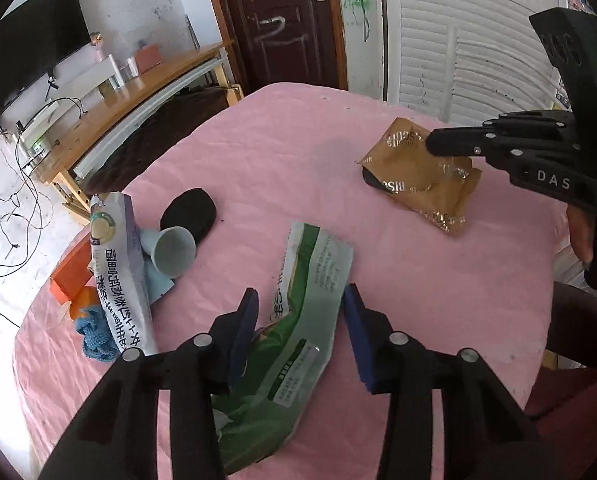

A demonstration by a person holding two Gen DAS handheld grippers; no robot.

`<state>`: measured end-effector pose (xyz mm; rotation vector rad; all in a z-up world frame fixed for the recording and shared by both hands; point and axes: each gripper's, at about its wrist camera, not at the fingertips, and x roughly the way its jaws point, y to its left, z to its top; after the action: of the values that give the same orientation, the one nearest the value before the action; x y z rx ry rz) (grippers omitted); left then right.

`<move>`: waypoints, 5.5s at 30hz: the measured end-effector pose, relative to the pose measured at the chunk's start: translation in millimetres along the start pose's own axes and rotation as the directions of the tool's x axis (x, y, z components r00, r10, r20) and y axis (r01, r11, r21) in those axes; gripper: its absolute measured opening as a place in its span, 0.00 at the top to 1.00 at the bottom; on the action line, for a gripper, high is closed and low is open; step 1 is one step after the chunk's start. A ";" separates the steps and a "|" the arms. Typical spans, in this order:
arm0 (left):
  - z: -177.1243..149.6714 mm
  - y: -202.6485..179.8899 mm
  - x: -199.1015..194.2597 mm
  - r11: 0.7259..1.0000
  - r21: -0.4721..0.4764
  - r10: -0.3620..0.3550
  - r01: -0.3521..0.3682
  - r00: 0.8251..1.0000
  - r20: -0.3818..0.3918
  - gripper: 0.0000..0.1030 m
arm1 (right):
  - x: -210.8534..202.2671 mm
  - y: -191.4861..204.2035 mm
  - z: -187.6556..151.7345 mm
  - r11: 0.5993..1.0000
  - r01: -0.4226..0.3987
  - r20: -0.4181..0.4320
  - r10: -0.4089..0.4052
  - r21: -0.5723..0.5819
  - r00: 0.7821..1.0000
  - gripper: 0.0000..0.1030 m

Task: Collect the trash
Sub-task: 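Carry both items over the yellow bin and open both tools to drop them, then move both open tools back over the remaining trash on the table, then grasp the orange carton with the left tool while the right tool grasps the black sponge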

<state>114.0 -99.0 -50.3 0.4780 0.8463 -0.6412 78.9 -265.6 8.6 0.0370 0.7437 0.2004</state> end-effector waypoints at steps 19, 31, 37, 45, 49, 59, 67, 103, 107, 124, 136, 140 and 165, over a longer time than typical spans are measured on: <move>28.4 -8.0 -31.8 0.999 -0.044 -0.011 0.015 0.996 0.092 0.87 | -23.5 -38.1 7.4 0.996 0.044 0.084 -0.051 0.082 0.995 0.96; 98.7 -49.0 -23.4 0.996 0.027 -0.092 0.089 0.983 0.158 0.87 | -46.0 -116.9 -7.1 0.955 0.198 0.105 -0.225 0.221 0.969 0.96; 139.1 -88.0 -10.0 0.984 0.070 -0.171 0.161 0.969 0.177 0.87 | -52.2 -165.0 -24.2 0.911 0.273 0.075 -0.310 0.310 0.948 0.96; 178.5 -127.7 20.6 0.957 0.034 -0.290 0.288 0.941 0.177 0.87 | -42.7 -204.0 -46.6 0.876 0.302 0.019 -0.333 0.376 0.943 0.96; 195.1 -139.1 43.6 0.956 -0.018 -0.287 0.294 0.942 0.173 0.87 | -29.5 -207.6 -48.0 0.878 0.315 -0.015 -0.332 0.361 0.943 0.96; 233.4 -149.2 102.7 0.934 -0.162 -0.299 0.319 0.944 0.138 0.85 | -12.4 -216.0 -55.3 0.867 0.313 -0.062 -0.315 0.387 0.947 0.87; 233.7 -155.9 122.9 0.934 -0.173 -0.297 0.312 0.949 0.107 0.75 | -12.2 -218.7 -56.6 0.863 0.300 -0.061 -0.303 0.407 0.951 0.59; 105.0 61.4 -28.9 0.897 -0.440 0.152 -0.039 0.963 0.224 0.08 | 7.7 -62.9 39.5 0.985 0.055 0.065 -0.066 0.162 0.996 0.15; 82.8 113.3 -35.8 0.859 -0.498 0.234 -0.120 0.957 0.173 0.08 | 18.5 -31.2 52.3 0.995 0.024 0.049 -0.029 0.096 0.998 0.14; 28.3 207.5 -13.9 0.850 -0.506 0.187 -0.147 0.982 0.029 0.08 | 103.6 76.3 126.9 0.979 -0.202 -0.041 0.202 -0.001 0.979 0.09; 11.3 212.7 11.8 0.875 -0.450 0.199 -0.178 0.980 -0.002 0.08 | 130.1 88.4 134.6 0.974 -0.157 -0.023 0.155 -0.161 0.988 0.09; 12.7 202.6 11.5 0.889 -0.434 0.183 -0.149 0.982 0.038 0.18 | 139.1 88.5 133.2 0.969 -0.168 -0.064 0.159 -0.181 0.985 0.09; 1.6 216.8 47.4 0.885 -0.456 0.116 -0.098 0.993 0.012 0.63 | 141.7 94.5 115.2 0.938 -0.232 -0.173 0.191 -0.257 0.966 0.29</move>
<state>287.2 39.5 -58.2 0.0833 0.8936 -0.3297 242.5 -141.1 8.6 -0.1654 0.8517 0.5166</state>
